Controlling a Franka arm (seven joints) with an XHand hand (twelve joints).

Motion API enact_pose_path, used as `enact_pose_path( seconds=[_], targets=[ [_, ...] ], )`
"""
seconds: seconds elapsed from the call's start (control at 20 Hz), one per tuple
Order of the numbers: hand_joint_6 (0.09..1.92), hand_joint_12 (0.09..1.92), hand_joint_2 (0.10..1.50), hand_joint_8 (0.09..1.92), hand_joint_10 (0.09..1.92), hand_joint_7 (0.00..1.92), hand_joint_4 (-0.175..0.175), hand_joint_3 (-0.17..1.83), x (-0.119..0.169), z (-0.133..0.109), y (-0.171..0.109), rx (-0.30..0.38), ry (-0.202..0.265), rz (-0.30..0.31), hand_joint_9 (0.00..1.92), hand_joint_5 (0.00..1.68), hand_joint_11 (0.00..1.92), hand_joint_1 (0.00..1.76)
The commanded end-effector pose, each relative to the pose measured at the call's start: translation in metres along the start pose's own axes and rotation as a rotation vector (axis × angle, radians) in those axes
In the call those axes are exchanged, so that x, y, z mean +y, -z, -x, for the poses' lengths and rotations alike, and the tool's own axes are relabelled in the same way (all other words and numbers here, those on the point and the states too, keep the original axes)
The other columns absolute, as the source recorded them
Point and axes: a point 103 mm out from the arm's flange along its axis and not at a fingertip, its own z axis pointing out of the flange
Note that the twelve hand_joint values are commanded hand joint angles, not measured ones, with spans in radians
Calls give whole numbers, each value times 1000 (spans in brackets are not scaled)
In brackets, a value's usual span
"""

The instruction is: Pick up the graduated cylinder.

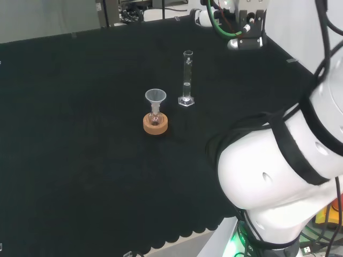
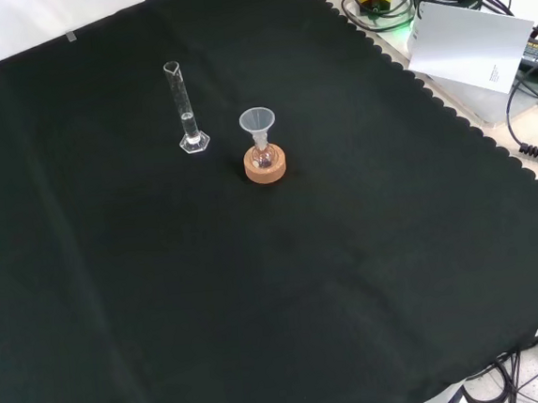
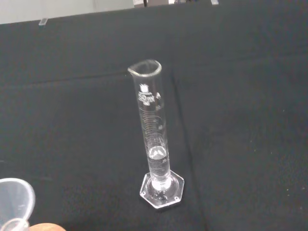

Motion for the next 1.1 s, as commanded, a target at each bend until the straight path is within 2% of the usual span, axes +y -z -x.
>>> enact_pose_path(
  seconds=[0.05,0.2,0.6,1.1],
  targets=[
    [87,1385,1121,596,660,168,-29,303,36,26,-35,68,4,22,372,314,127,127],
    [87,1387,1108,605,664,185,-31,294,40,26,-52,80,-4,24,395,321,138,152],
    [87,1374,1052,641,662,232,-35,262,43,26,-81,136,21,32,475,352,228,277],
    [87,1366,897,667,657,254,-33,202,48,25,-112,248,55,-34,525,360,284,606]
  ],
)
